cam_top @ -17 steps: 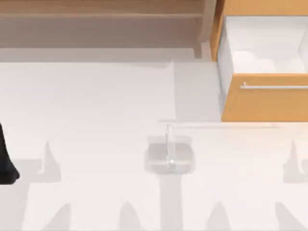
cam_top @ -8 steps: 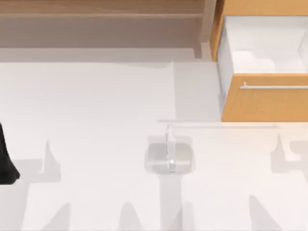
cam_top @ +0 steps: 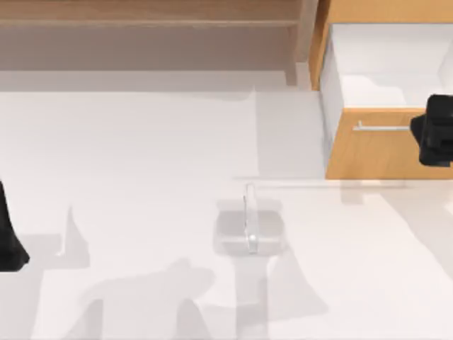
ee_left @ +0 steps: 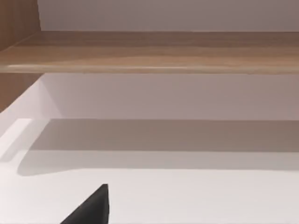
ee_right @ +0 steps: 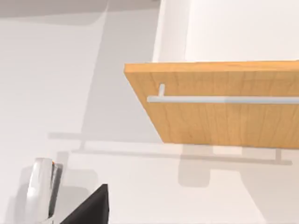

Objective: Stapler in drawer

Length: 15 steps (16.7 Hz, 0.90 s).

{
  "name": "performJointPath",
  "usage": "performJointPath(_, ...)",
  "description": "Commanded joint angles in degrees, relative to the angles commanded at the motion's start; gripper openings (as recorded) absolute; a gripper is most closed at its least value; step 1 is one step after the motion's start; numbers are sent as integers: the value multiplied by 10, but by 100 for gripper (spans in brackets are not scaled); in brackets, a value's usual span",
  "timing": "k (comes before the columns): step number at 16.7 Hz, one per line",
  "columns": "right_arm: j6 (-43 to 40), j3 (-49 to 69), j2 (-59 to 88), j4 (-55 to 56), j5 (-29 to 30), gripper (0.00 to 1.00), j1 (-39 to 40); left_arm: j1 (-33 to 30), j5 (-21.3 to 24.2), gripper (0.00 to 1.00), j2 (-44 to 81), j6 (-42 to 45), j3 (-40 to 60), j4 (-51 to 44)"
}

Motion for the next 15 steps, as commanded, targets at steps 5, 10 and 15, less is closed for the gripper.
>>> performJointPath(5, 80, 221, 264, -139, 0, 100, 83, 0, 0, 100, 0, 0, 0, 0)
performJointPath(10, 149, 413, 493, -259, 0, 100, 156, 0, 0, 100, 0, 0, 0, 0)
performJointPath(15, 197, 547, 653, -343, 0, 100, 206, 0, 0, 100, 0, 0, 0, 0)
